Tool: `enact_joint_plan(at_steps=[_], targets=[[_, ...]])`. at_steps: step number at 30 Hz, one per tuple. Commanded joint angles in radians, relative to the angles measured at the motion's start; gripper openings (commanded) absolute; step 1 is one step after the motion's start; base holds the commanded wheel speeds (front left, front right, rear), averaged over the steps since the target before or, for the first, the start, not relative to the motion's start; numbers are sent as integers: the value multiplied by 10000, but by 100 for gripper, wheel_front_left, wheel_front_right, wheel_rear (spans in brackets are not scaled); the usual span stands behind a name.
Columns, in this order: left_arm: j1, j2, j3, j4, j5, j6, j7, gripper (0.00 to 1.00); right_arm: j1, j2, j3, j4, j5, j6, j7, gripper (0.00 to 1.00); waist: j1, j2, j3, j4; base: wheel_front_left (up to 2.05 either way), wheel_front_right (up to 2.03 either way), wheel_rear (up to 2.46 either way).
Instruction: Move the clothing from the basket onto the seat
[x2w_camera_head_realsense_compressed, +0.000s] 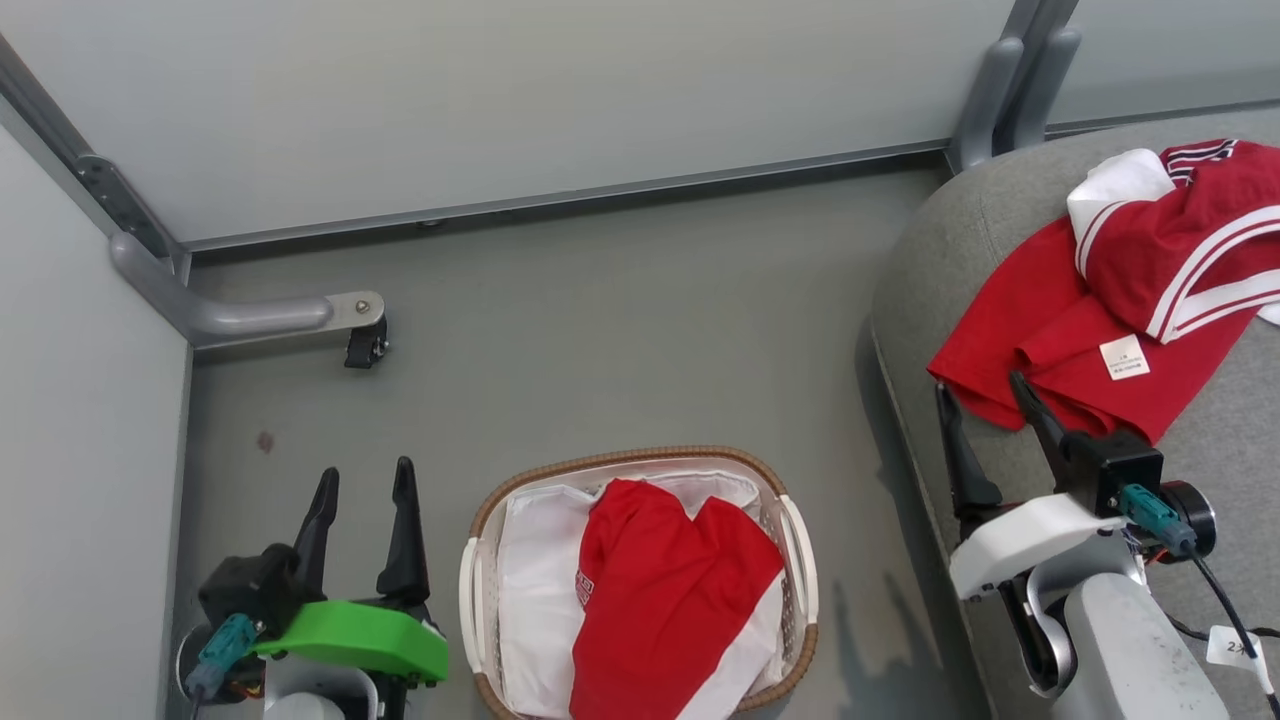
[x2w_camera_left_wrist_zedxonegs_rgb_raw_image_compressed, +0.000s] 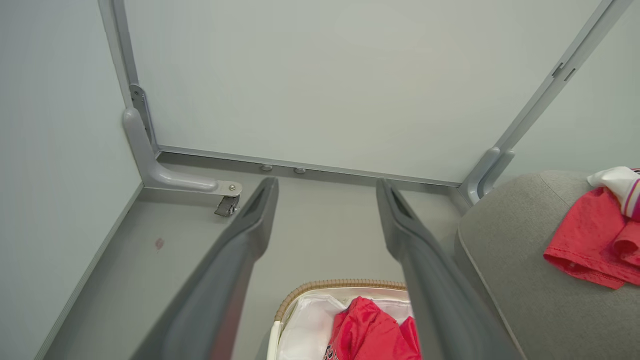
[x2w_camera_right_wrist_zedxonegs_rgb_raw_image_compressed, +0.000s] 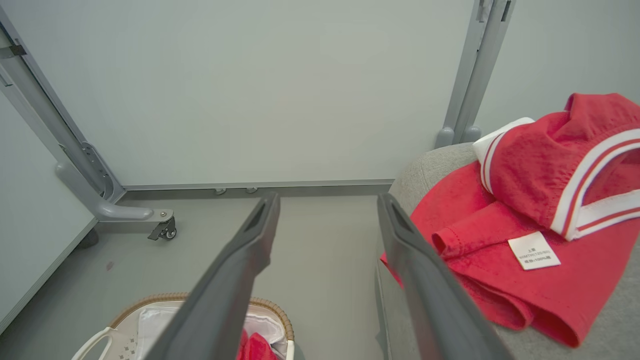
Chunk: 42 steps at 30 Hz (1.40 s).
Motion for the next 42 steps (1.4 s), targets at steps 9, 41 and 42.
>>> enact_joint_plan(at_steps=[9, 41, 42], targets=[[-1728, 18, -1203, 1432, 530, -120, 7, 100, -831, -35, -170, -555, 94, -14, -19, 100, 0, 0, 2027, -443, 0, 0, 0], [-6198, 699, -3139, 7875, 955, -33, 9, 100, -2756, -26, 1453, -2411, 1309, -14, -18, 100, 0, 0, 7267, -3268, 0, 0, 0], [-6277, 744, -3090, 7907, 953, -12, 9, 100, -2765, -24, 1460, -2427, 1327, -12, -18, 100, 0, 0, 7350, -3304, 0, 0, 0]])
